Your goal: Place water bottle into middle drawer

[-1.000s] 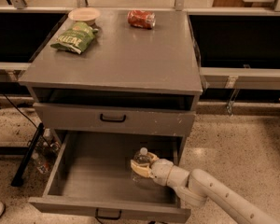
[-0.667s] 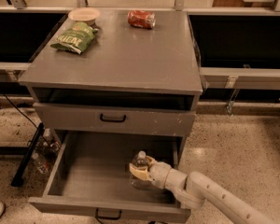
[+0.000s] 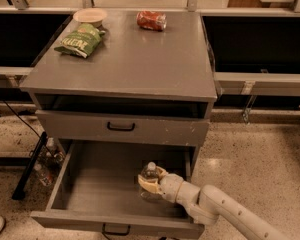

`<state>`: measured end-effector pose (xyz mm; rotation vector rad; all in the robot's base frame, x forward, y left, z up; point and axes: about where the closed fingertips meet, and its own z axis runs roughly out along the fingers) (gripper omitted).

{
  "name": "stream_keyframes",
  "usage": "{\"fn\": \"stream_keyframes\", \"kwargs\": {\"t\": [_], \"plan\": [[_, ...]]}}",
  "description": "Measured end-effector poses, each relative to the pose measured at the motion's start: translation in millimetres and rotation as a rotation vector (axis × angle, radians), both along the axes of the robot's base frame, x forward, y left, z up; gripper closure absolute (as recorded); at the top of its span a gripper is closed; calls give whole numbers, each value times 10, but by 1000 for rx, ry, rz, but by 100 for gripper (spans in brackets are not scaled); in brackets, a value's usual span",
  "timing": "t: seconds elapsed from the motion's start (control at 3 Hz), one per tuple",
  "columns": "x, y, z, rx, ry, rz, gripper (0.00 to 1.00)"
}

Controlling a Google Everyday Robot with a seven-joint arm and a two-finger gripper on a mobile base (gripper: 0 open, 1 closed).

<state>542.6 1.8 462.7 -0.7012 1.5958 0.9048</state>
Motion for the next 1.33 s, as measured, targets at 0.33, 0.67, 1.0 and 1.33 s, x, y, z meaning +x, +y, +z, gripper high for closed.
{"fn": "stream_keyframes", "kwargs": {"t": [0.33,0.67,1.0,1.33], "plan": [[0,0,0,0,0,0,100],[0,-21,93,-26,-85,-35,100],[-12,-35,222,-61,-193,-69,100],[-12,-34,222,-61,-193,-68,100]]}}
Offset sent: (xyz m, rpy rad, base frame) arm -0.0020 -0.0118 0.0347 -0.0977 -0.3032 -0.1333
